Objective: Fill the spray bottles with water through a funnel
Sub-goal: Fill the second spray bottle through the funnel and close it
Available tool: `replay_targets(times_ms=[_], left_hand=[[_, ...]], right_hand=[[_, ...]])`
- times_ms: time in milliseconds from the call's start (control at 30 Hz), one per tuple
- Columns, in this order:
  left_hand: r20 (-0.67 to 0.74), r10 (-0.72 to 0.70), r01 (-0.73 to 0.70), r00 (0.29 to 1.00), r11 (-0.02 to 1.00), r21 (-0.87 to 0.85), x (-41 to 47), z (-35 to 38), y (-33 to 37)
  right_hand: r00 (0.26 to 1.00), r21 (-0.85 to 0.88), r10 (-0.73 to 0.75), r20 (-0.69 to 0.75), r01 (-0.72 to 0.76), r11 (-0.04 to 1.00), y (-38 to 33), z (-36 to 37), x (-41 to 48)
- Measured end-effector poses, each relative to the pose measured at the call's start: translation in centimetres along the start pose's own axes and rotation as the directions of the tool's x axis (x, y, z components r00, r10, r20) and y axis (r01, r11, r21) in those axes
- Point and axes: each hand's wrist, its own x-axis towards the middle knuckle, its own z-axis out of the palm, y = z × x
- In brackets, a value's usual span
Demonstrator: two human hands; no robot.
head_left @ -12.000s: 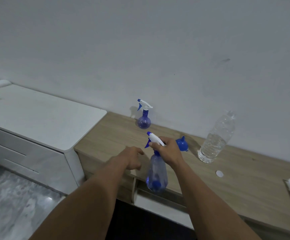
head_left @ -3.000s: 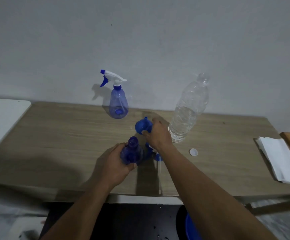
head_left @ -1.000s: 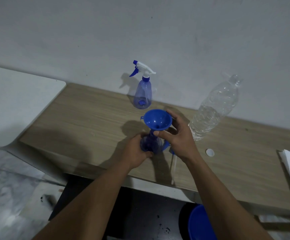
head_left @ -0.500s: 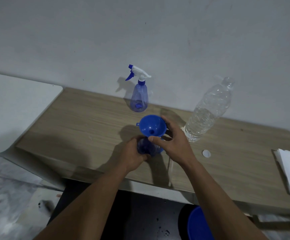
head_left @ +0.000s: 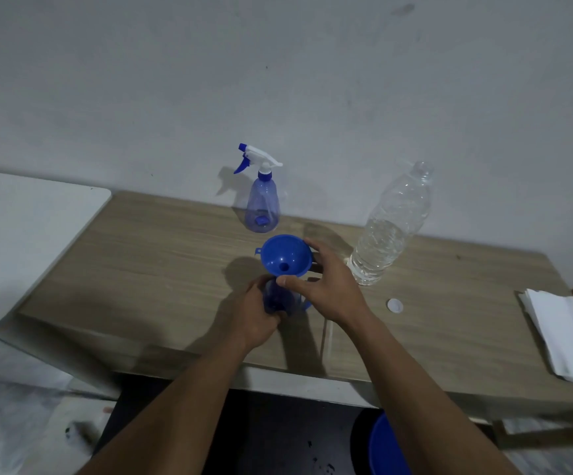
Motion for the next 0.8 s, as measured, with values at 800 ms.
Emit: replay_targets(times_ms=[800], left_hand=[[-0.238,0.020,-0.091,0.971,0.952,-0.293,0.1,-0.8,0.6]], right_hand=[[0.833,-0.245,-0.168,-0.526,0.041,0.969,-1.0,-4.5,-0.1]])
